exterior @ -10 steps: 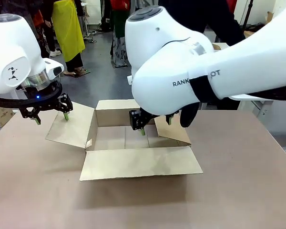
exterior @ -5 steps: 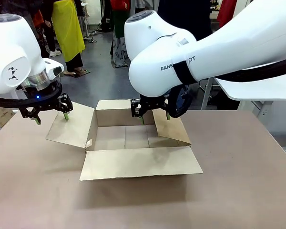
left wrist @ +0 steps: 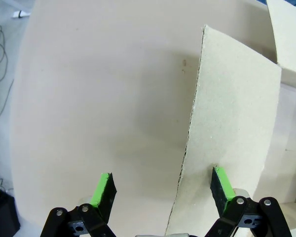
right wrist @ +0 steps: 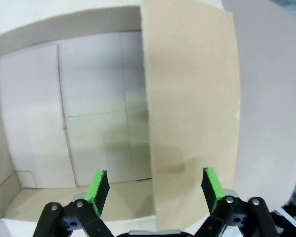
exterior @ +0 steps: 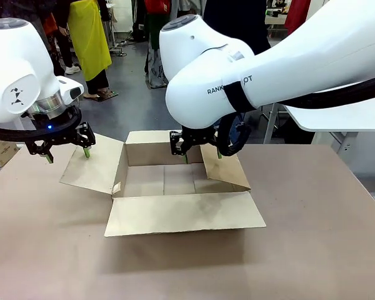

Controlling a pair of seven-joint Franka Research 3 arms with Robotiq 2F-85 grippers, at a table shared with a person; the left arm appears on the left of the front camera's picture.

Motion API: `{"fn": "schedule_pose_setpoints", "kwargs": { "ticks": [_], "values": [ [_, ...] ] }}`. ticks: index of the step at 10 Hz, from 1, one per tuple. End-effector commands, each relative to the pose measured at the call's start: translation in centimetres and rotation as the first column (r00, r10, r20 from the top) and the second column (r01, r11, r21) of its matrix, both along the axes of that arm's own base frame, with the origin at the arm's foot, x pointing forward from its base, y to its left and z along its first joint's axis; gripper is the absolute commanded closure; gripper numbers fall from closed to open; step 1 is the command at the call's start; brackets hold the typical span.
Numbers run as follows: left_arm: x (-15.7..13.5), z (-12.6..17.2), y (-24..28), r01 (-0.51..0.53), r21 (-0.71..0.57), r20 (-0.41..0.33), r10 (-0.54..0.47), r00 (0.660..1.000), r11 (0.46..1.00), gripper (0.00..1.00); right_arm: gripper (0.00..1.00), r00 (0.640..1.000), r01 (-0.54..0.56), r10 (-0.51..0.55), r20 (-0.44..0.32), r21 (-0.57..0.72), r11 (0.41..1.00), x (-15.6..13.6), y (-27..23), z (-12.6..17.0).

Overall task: Pack the gift set into the box.
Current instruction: Place both hands on the side flaps of the Package Box and spread them outward.

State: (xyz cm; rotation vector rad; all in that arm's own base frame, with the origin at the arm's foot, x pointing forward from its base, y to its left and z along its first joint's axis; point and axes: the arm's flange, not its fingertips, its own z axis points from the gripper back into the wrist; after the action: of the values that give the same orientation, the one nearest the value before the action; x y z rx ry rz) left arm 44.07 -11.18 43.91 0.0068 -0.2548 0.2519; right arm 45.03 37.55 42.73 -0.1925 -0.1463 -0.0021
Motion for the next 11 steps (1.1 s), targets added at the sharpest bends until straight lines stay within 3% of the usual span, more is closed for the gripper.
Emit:
{"fn": "schedule_pose_setpoints", "kwargs": {
  "ticks": [1, 5, 11],
  "values": [
    [0.0, 0.2, 0.0, -0.015, 0.018, 0.004, 0.015, 1.000, 1.000, 0.00, 0.00, 0.998, 0.056, -0.056, -0.002, -0.063, 0.996, -0.2, -1.0, -1.6],
    [0.0, 0.2, 0.0, -0.015, 0.018, 0.004, 0.015, 1.000, 1.000, 0.00, 0.00, 0.993, 0.007, 0.018, 0.116, -0.214, 0.977, -1.2, -1.5, -0.3],
    [0.0, 0.2, 0.0, -0.015, 0.018, 0.004, 0.015, 1.000, 1.000, 0.00, 0.00, 0.990, -0.033, 0.078, 0.121, -0.338, 0.941, -2.2, -4.3, 4.2]
  ]
}}
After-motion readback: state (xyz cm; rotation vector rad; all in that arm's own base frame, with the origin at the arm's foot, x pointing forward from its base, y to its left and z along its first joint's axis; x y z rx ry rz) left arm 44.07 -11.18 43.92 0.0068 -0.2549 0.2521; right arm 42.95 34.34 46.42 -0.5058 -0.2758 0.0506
